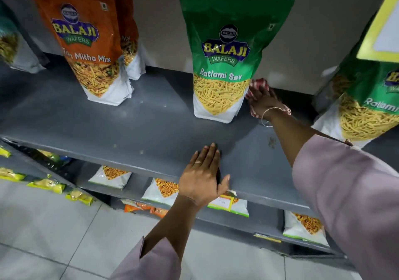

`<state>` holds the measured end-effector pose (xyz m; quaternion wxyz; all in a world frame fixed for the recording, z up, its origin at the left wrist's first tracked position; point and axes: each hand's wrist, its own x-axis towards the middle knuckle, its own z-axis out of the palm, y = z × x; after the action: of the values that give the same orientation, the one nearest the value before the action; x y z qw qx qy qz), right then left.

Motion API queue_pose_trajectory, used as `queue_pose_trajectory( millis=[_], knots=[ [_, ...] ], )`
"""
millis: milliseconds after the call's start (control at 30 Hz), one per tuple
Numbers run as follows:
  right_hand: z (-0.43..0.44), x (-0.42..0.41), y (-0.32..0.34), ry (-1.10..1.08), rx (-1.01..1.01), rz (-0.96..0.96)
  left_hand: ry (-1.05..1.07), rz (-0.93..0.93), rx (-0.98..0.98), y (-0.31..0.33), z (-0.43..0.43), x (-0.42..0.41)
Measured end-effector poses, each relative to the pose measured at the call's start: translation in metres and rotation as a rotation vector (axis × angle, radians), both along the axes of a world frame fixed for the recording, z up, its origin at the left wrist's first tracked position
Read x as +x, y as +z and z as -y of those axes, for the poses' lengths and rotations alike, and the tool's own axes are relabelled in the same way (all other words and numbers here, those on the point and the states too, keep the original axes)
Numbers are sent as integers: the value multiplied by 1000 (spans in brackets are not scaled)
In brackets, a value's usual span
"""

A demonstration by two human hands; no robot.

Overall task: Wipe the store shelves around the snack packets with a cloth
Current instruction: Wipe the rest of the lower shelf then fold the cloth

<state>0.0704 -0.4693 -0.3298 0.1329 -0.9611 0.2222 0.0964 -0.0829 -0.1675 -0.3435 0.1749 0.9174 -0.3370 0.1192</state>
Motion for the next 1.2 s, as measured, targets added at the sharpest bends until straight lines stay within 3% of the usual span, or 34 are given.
queue_pose_trajectory(
  millis=[133,433,500,600,667,733,800,867,967,1133,1200],
  knots=[
    [-37,-52,10,88,-139,31,0,-53,27,4,-2,-2],
    [-110,-215,24,163,-121,77,-42,-118,97,6,-1,-3],
    [-93,-252,33,-10,-65,98,-49,-126,102,5,-2,-3],
    [-52,-295,66,-653,1,173,-44,-121,99,6,-2,-4],
    [-52,-299,76,-771,1,233,-42,-130,111,5,-2,-4],
    [-90,-274,76,-594,-32,173,-47,-151,113,3,-3,-4],
    [-144,-248,50,-192,-92,92,-48,-158,88,2,-3,-4],
    [-167,-234,33,24,-90,188,-46,-160,73,1,-4,-4],
    [-139,-248,37,-125,-90,118,-47,-164,88,-1,-6,-2],
    [-50,-298,50,-607,-102,20,-86,-135,167,2,-8,-1],
    [-48,-290,51,-613,-75,-19,-79,-109,195,5,-2,-5]
  ],
)
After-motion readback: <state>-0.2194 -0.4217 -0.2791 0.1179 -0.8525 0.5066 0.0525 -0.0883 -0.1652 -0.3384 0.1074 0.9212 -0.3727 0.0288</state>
